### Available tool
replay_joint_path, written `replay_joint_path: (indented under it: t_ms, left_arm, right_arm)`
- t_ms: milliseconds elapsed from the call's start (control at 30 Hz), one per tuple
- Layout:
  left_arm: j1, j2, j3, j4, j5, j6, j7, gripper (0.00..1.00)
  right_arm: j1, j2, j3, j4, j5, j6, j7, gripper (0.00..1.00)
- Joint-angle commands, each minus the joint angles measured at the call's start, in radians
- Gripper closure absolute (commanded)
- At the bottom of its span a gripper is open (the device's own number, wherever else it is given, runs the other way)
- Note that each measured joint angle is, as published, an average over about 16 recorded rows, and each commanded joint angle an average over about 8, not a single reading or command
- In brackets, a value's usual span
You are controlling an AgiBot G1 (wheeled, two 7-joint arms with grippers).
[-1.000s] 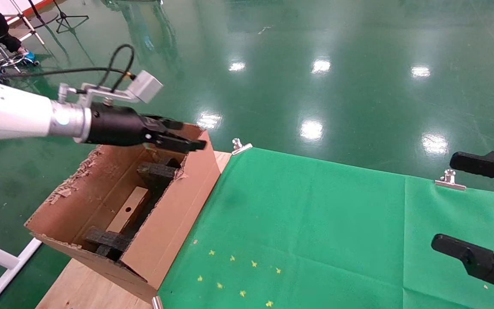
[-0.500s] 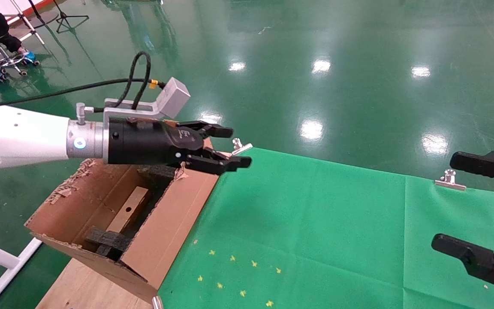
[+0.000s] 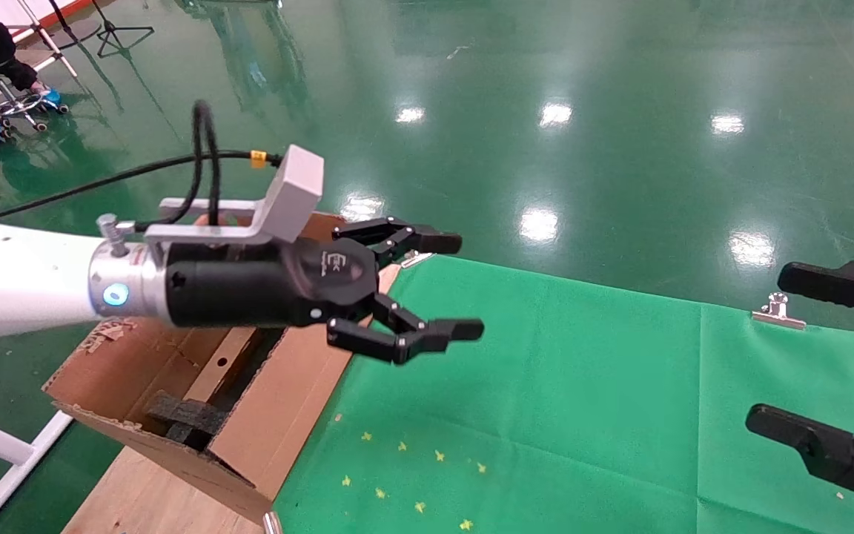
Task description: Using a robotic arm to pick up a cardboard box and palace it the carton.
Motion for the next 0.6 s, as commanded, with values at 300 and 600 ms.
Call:
replay_joint_path:
  t_ms: [300, 600]
  left_arm:
    - [0.144, -0.021, -0.145, -0.168, -0.097, 0.047, 0.046, 0.00]
    - [0.224, -0.033, -0.225, -0.261, -0.152, 0.074, 0.070, 0.00]
  right_arm:
    - [0.000, 0.000, 0.000, 0.000, 0.000, 0.000, 0.000, 0.00]
    - [0.000, 0.000, 0.000, 0.000, 0.000, 0.000, 0.000, 0.00]
